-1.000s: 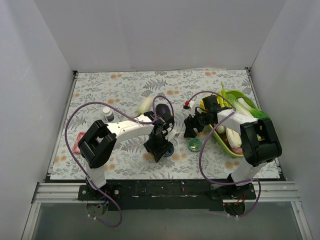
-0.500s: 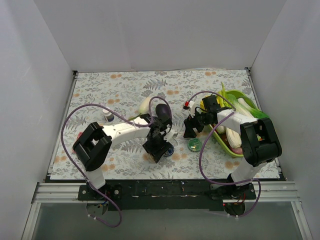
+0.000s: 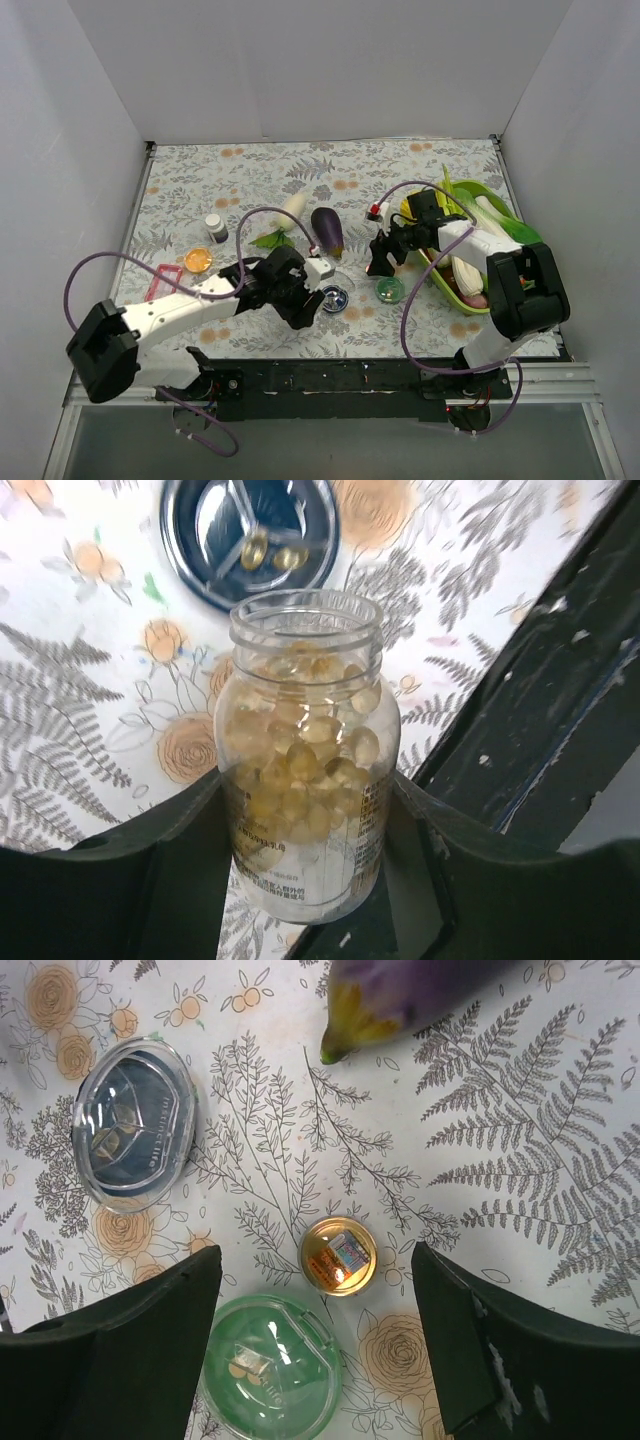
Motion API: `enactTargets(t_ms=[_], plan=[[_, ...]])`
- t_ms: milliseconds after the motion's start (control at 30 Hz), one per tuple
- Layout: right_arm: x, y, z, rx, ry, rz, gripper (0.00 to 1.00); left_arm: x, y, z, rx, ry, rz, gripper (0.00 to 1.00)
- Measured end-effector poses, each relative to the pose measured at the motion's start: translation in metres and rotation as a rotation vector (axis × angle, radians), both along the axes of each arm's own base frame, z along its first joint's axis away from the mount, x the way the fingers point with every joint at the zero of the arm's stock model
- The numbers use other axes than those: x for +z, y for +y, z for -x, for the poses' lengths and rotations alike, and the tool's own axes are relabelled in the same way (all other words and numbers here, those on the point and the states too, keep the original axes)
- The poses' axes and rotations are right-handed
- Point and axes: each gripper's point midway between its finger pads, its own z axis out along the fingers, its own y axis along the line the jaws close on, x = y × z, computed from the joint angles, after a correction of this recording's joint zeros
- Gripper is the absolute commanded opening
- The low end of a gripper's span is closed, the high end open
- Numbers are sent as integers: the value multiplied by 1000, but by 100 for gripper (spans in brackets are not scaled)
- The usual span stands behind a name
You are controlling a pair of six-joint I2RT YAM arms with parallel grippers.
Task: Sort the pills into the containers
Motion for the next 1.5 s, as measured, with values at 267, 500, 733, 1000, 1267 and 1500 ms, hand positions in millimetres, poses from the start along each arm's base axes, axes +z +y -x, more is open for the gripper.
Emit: enactTargets(t_ms=[267,500,733,1000,1267,1500], plan=[[25,-4,6,68,-158,-19,94,71,-19,-14,-19,-348,422,0],[46,-3,27,280,-429,-77,97,142,-13,-9,-46,-672,766,0],[26,-1,16,377,-397,-30,95,195,0,-2,-81,-904,924,0],[0,0,2,319,-303,113,88,195,9,1,-110,-990,911,0],[-23,0,5,291,-242,226,77,155,5,-3,-130,-929,821,0],[-31,-2,4,273,-253,286,69,145,3,-4,-139,-903,791,0]])
